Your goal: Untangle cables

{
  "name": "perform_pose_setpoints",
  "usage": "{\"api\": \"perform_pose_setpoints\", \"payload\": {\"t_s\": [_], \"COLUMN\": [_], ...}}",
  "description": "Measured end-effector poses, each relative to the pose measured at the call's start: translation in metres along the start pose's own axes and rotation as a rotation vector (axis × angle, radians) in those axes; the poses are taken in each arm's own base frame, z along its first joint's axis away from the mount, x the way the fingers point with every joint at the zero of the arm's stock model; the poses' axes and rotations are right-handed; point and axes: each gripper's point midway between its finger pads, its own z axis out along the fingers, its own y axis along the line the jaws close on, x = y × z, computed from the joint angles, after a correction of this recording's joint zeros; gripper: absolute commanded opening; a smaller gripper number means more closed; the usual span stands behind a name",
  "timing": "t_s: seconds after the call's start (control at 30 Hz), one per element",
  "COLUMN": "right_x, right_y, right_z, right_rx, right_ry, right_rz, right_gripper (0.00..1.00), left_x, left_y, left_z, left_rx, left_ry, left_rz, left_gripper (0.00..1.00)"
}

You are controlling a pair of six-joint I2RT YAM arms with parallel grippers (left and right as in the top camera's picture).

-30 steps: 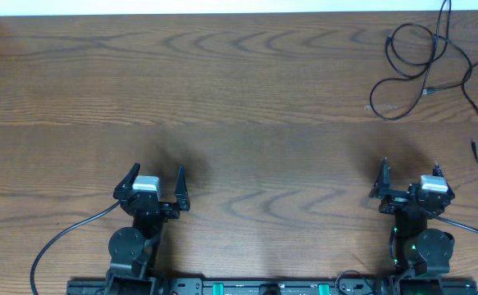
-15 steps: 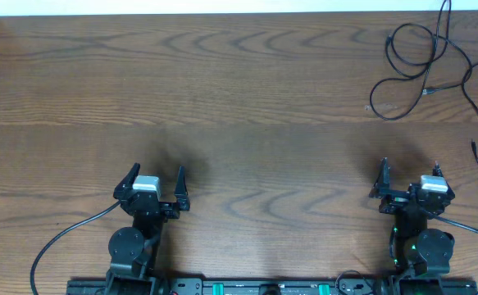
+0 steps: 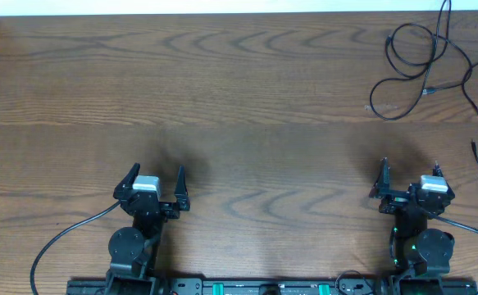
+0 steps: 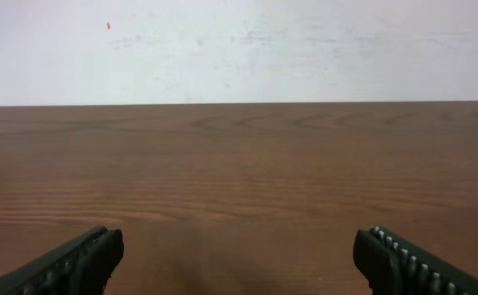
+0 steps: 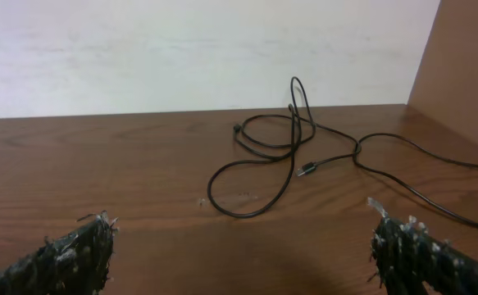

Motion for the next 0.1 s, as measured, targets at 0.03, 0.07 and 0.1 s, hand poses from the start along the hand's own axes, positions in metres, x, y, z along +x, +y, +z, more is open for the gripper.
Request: {"api": "perform_pose_setpoints", "payload": {"t_s": [0.03,0.07,0.1], "right_x": [0.0000,0.0000,0.0000], "right_y": [0.0001,0.0001,0.0000], "right_z": [0.0000,0.0000,0.0000], "right_rx": [0.000,0.000,0.000], "right_ry": [0.000,0.000,0.000], "right_rz": [0.000,0.000,0.000], "right_gripper": [0.99,0.99,0.99], "left_x": [0.0000,0.0000,0.0000], "left_y": [0.0000,0.0000,0.0000], "left_z": [0.0000,0.0000,0.0000], "left_rx": [0.000,0.000,0.000], "left_ry": [0.000,0.000,0.000], "left_rz": [0.000,0.000,0.000], "left_gripper": [0.95,0.95,0.95]}}
